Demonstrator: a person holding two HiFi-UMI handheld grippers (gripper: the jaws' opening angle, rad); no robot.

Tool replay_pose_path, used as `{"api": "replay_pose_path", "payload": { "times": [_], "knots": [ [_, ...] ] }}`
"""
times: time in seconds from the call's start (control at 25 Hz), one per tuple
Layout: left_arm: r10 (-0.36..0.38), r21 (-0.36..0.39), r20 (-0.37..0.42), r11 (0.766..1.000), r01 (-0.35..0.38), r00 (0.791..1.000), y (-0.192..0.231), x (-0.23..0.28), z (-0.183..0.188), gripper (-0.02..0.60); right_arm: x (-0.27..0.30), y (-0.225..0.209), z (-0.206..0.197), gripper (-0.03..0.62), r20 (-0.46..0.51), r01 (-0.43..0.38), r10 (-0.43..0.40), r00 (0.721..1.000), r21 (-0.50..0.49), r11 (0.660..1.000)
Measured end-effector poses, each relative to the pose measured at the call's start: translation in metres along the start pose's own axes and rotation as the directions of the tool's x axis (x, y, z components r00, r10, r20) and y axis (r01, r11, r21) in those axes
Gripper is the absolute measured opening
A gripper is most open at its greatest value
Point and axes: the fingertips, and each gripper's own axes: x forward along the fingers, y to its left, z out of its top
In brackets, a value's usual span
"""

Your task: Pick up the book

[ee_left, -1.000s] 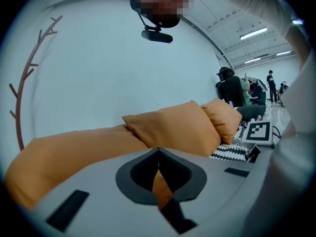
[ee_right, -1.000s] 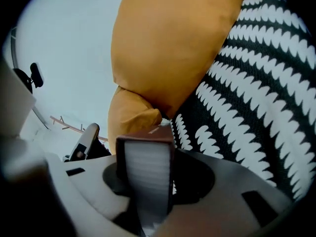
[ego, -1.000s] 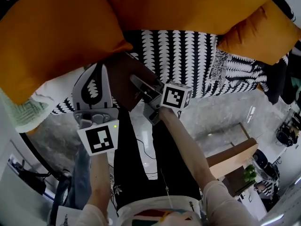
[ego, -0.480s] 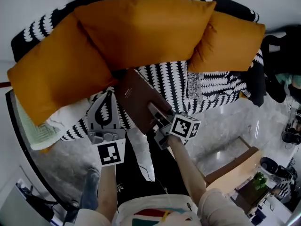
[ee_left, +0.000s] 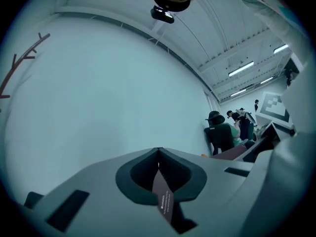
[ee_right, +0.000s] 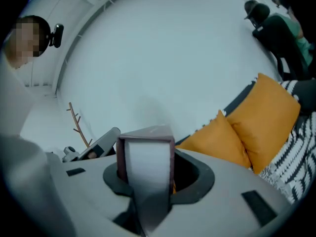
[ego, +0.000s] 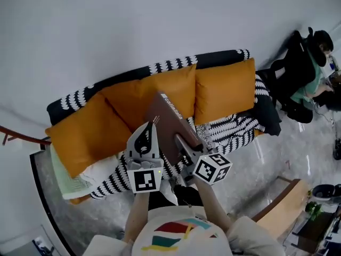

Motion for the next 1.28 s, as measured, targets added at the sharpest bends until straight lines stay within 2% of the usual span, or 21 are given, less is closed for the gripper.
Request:
{"api": "replay_pose_path", "payload": {
  "times": [0.2, 0.32, 0.4, 0.48, 0.6, 0.92, 1.28],
  "knots": [
    [-0.041, 0.055, 0.104, 0.998, 0.035, 0.994, -0.011, 0.0, 0.085, 0.008, -0.039, 0.047, 0.078, 0.152, 0.128, -0.008, 0.032, 0.991, -0.185, 0.983],
    [-0.039, 0.052, 0.132, 0.998, 0.032, 0.991, -0.007, -0.004, 0.109, 0.008, -0.052, 0.068, 0.107, 0.152, 0.209, 0.008, 0.051, 0.977, -0.268, 0.963],
    [-0.04, 0.09, 0.161, 0.996, 0.026, 0.986, 0.0, -0.004, 0.121, 0.008, -0.054, 0.078, 0.119, 0.152, 0.247, 0.011, 0.066, 0.967, -0.295, 0.955],
    [-0.034, 0.112, 0.176, 0.994, 0.014, 0.984, 0.008, -0.004, 0.128, 0.008, -0.051, 0.086, 0.126, 0.152, 0.261, 0.009, 0.079, 0.962, -0.317, 0.948],
    [-0.016, 0.098, 0.184, 0.995, -0.003, 0.983, 0.018, -0.005, 0.133, 0.008, -0.043, 0.095, 0.127, 0.152, 0.255, 0.004, 0.089, 0.963, -0.344, 0.939],
    [-0.03, 0.122, 0.178, 0.993, 0.008, 0.984, 0.027, -0.002, 0.134, 0.008, -0.035, 0.115, 0.127, 0.152, 0.254, -0.007, 0.113, 0.961, -0.386, 0.923],
    [-0.014, 0.097, 0.205, 0.995, -0.006, 0.979, 0.039, -0.007, 0.135, 0.008, -0.035, 0.128, 0.129, 0.152, 0.263, -0.008, 0.126, 0.957, -0.408, 0.913]
  ]
}}
